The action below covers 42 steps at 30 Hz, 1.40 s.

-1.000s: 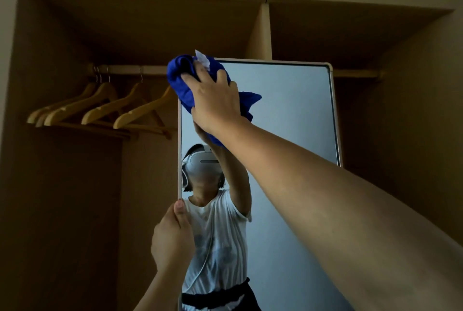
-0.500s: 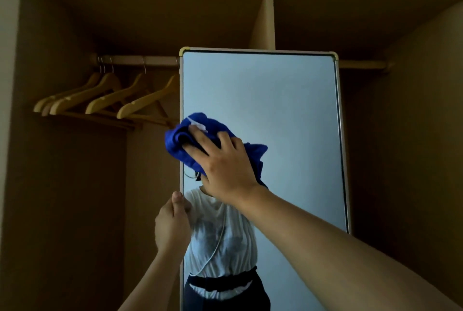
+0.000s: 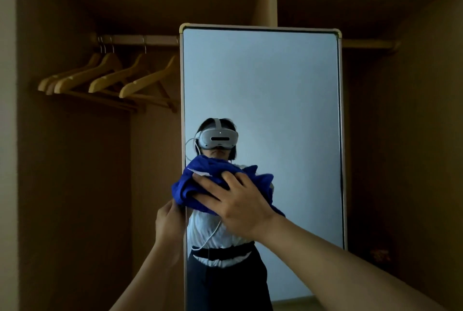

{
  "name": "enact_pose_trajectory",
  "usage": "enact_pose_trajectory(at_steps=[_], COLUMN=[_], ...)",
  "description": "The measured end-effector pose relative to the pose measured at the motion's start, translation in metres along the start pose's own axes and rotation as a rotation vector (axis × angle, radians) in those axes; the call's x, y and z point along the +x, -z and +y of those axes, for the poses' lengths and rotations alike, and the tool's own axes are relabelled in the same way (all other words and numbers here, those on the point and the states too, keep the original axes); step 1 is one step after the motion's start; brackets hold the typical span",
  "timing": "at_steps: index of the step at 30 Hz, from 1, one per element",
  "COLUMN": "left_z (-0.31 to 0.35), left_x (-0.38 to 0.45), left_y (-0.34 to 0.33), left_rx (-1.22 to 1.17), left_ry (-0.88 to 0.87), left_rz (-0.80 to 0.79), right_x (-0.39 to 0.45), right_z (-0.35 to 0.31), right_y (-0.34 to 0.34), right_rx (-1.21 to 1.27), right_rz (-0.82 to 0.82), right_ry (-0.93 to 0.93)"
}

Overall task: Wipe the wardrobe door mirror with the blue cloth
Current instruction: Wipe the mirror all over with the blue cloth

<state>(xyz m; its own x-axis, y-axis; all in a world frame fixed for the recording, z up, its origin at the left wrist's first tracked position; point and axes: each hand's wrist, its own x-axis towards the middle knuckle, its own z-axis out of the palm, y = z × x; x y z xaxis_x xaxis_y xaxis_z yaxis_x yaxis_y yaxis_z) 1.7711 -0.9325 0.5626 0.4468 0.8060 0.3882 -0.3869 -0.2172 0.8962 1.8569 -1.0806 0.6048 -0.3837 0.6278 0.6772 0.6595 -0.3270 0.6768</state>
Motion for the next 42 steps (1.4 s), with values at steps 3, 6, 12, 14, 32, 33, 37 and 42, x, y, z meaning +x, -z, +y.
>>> enact_pose_trajectory(at_steps=[3, 6, 12, 14, 32, 33, 37, 42], left_z=[-0.009, -0.011, -0.013, -0.015, -0.017, -0.015, -0.013, -0.016], left_x=[-0.002, -0.004, -0.007, -0.007, -0.008, -0.009, -0.011, -0.011], left_y=[-0.003, -0.007, -0.012, -0.014, -0.019, -0.019, -0.019, -0.020], left_rx=[0.103, 0.168, 0.274, 0.295, 0.399, 0.400, 0.407, 0.399], left_ry=[-0.033, -0.066, -0.146, -0.157, -0.154, -0.155, -0.188, -0.176], left_rz=[0.040, 0.107, 0.204, 0.226, 0.328, 0.324, 0.316, 0.325], right_x=[0.015, 0.042, 0.062, 0.053, 0.034, 0.041, 0.073, 0.083], right_z=[0.024, 0.061, 0.120, 0.114, 0.147, 0.154, 0.163, 0.132], right_y=[0.015, 0.032, 0.053, 0.049, 0.056, 0.059, 0.063, 0.056], right_rx=[-0.025, -0.037, -0.073, -0.074, -0.113, -0.127, -0.089, -0.077], right_rz=[0.004, 0.054, 0.023, 0.035, 0.001, 0.004, 0.040, 0.027], right_ry=[0.014, -0.163, -0.458, -0.421, -0.505, -0.571, -0.722, -0.599])
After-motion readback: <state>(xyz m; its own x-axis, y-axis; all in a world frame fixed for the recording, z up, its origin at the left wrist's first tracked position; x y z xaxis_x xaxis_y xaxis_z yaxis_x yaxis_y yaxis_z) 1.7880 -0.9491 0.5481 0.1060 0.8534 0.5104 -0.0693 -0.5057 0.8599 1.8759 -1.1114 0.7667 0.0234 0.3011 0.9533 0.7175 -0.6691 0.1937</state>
